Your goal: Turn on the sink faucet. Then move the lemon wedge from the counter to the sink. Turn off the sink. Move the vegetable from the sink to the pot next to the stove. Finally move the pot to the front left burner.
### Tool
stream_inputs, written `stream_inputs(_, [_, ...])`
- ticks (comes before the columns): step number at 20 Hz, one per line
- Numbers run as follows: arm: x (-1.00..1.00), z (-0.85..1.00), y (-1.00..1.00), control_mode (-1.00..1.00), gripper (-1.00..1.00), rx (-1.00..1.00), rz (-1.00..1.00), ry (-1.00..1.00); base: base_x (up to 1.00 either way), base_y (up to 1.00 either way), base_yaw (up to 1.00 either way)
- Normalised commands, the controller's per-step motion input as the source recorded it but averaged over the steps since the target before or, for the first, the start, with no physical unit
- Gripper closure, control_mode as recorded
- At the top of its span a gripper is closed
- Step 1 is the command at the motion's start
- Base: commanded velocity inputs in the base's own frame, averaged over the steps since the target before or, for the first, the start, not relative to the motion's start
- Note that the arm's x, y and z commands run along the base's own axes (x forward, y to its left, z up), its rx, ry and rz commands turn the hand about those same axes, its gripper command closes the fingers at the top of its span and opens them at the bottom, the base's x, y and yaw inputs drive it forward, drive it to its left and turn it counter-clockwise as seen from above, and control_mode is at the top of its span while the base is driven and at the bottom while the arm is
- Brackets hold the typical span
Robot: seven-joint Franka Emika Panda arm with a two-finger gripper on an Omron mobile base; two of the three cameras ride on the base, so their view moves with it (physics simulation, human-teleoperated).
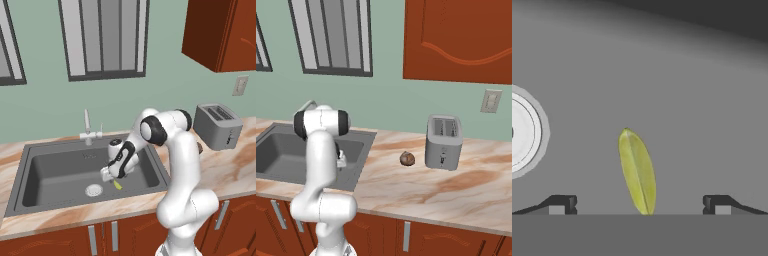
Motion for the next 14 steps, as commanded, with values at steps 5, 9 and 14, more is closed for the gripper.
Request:
stream_inputs(5, [0.01,-0.27,0.0,-1.0,-1.0,0.0,0.0,0.0,0.0,0.0,0.0])
stream_inputs(9, [0.0,-0.25,0.0,-1.0,-1.0,0.0,0.0,0.0,0.0,0.0,0.0])
stream_inputs(14, [0.01,-0.25,0.0,-1.0,-1.0,0.0,0.0,0.0,0.0,0.0,0.0])
